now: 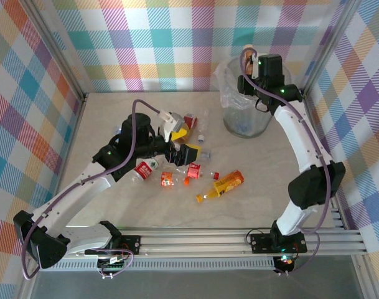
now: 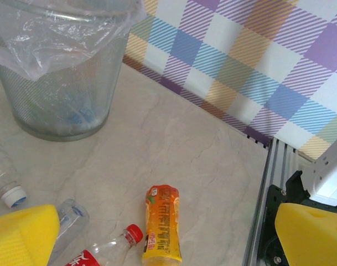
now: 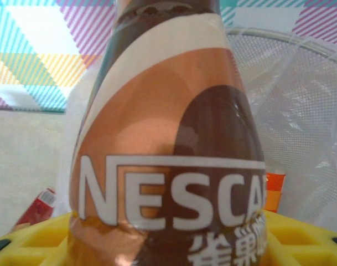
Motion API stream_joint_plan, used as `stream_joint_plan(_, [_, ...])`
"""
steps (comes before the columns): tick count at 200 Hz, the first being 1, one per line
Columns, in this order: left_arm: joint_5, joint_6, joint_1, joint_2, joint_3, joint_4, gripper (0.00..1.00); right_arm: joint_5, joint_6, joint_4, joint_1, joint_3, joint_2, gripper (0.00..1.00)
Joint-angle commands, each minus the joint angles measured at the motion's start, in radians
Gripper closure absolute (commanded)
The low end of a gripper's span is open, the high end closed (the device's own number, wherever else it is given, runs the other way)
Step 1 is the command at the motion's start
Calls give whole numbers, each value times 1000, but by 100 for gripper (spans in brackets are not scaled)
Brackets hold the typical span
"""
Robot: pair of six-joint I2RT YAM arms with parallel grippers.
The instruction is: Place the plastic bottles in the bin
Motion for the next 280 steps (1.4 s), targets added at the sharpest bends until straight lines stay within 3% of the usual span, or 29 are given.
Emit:
stream_joint_plan(1, [11, 20, -13, -28, -24, 41, 0, -29, -26, -56, -33, 88, 52, 51])
stream_joint_plan(49, [-38, -4, -12, -46, -61, 92, 0, -136, -7, -156, -93, 200, 166, 52])
stream_joint_plan(128, [-178, -90, -12, -154, -209, 331, 0, -175, 17, -295, -136, 317, 295, 53])
stream_joint_plan(175, [-259, -86, -12, -189, -236, 354, 0, -195, 29, -346, -147, 341, 336, 53])
stream_joint_plan(280, [-227, -106, -13, -159, -186, 277, 0, -227, 47, -376, -150, 397, 338, 29])
